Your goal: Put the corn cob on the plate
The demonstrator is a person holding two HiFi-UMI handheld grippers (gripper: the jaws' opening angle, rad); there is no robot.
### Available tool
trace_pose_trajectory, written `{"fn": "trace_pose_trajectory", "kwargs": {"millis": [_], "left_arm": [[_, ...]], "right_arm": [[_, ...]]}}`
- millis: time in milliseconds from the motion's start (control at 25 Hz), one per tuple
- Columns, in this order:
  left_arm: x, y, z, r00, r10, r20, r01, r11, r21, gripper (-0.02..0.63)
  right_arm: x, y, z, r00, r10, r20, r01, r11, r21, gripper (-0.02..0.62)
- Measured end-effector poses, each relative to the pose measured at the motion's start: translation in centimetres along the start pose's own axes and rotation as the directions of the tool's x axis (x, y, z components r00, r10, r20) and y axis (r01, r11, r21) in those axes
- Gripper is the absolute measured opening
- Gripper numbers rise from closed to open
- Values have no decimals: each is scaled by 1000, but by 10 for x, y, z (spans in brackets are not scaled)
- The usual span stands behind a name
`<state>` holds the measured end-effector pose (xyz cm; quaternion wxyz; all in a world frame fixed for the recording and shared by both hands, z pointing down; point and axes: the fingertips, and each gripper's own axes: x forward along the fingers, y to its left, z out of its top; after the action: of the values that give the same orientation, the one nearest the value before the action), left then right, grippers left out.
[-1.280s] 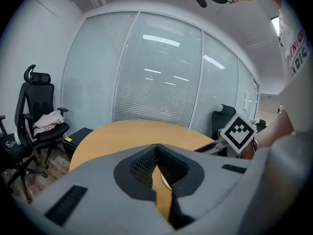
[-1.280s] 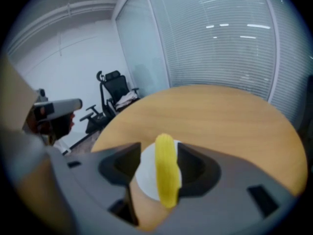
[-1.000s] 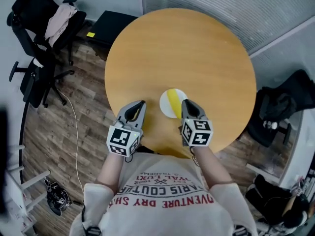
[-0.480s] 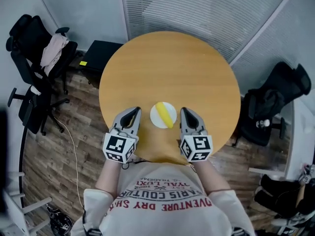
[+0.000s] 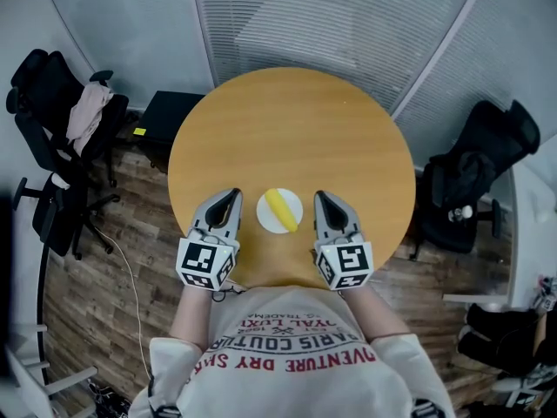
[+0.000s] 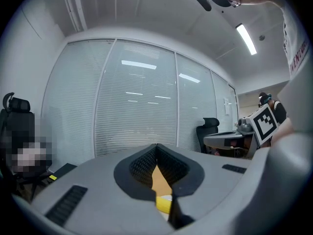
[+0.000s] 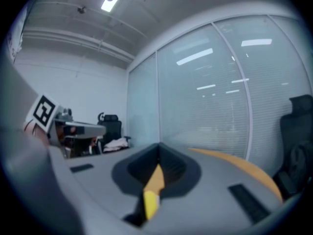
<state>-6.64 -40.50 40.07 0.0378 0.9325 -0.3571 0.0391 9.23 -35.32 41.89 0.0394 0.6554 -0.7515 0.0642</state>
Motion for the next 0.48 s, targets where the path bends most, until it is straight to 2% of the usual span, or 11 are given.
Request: {"fn": "trace_pose_trajectory", "kwargs": {"millis": [480], "left_arm": [[8,-2,8,1000,-4,-6,4,1000,18,34]], "right_arm": [[8,-6,8,1000,2,14,-2,1000,-16,29]]}}
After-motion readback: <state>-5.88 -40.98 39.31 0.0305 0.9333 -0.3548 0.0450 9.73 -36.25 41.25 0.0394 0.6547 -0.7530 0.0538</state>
